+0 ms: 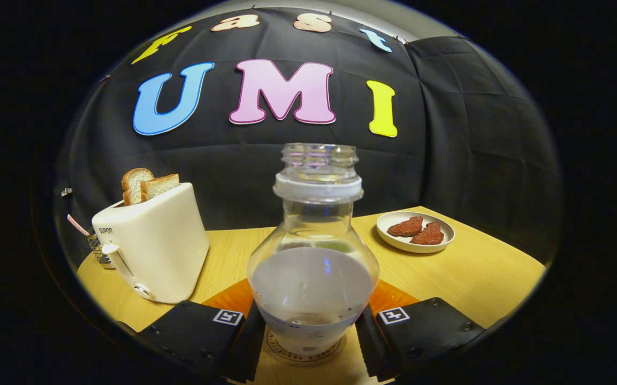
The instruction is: Take the bottle from table, then pour the juice into the cup, finally place the bottle on the coaster
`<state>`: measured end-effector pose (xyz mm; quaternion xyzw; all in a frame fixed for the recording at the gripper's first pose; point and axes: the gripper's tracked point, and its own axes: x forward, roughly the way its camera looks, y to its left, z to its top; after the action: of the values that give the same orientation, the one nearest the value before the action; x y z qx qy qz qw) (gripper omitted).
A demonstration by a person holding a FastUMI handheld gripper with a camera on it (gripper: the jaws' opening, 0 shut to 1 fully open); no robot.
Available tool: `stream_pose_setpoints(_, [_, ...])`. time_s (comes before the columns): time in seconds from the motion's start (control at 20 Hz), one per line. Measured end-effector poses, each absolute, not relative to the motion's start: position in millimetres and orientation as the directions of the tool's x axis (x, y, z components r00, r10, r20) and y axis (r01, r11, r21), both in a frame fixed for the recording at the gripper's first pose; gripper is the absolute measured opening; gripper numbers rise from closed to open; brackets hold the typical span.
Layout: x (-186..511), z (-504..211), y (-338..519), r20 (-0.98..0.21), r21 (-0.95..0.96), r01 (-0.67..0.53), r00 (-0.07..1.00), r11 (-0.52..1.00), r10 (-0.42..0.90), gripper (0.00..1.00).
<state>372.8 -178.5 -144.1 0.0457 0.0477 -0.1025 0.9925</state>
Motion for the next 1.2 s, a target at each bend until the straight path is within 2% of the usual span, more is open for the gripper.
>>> stream_pose_setpoints(0.15, [376.0, -153.2, -166.1, -0.12, 0.088, 0.164, 0.981, 0.983, -0.153, 0.77])
stream_pose_setpoints(0.4, [371.6, -164.4, -169.5, -0.159, 0.071, 0.177, 0.974, 0.982, -0.164, 0.8])
stream_pose_setpoints(0.5, [366.9, -169.9, -164.8, -0.181, 0.068, 0.157, 0.973, 0.985, -0.142, 0.95])
stream_pose_setpoints(0.55, [364.5, -170.0, -163.3, -0.183, 0.056, 0.151, 0.973, 0.987, -0.139, 0.99])
stream_pose_setpoints(0.85, [340.3, -168.7, -153.4, -0.207, -0.015, 0.12, 0.971, 0.993, -0.12, 0.99])
stream_pose_setpoints(1.2, [288.6, -152.0, -159.2, -0.22, -0.06, 0.145, 0.963, 0.988, -0.155, 0.98])
